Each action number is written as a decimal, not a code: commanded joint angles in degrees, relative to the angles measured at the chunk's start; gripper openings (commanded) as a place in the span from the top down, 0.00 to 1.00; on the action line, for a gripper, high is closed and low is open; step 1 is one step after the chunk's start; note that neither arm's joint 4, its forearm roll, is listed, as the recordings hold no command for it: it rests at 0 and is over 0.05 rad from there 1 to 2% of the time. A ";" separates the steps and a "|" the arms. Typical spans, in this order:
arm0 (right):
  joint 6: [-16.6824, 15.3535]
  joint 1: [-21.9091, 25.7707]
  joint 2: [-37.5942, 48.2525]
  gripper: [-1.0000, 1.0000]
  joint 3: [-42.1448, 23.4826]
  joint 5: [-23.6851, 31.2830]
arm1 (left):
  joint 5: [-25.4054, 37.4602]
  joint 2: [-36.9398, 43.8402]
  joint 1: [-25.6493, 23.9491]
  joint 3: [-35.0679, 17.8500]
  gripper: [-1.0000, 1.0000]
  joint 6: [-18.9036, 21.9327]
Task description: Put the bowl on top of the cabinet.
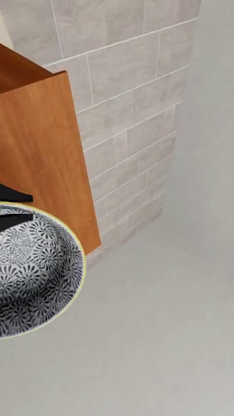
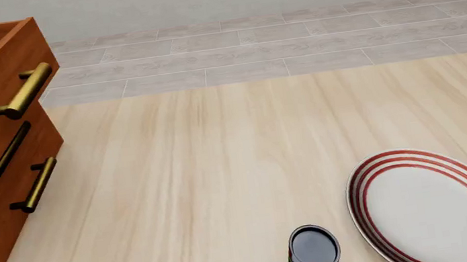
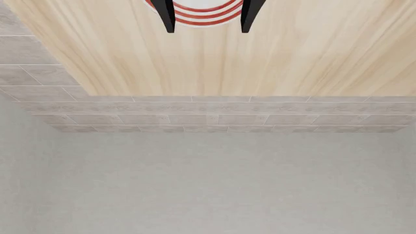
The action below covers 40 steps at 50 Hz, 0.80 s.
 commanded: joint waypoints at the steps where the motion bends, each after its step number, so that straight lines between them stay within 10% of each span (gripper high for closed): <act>1: 0.01 0.00 0.00 0.00 0.00 -0.01 | -1.02 -0.01 0.61 -0.07 1.00 0.94; 13: 0.00 0.00 0.00 0.00 0.00 0.01 | -6.34 -2.19 3.76 1.45 1.00 7.00; 14: 0.01 0.01 0.00 0.00 0.00 -0.01 | -6.90 -2.51 3.18 1.94 0.00 6.84; 40: 0.00 0.00 0.00 0.00 0.00 0.01 | -8.72 -4.58 1.04 5.43 0.00 9.46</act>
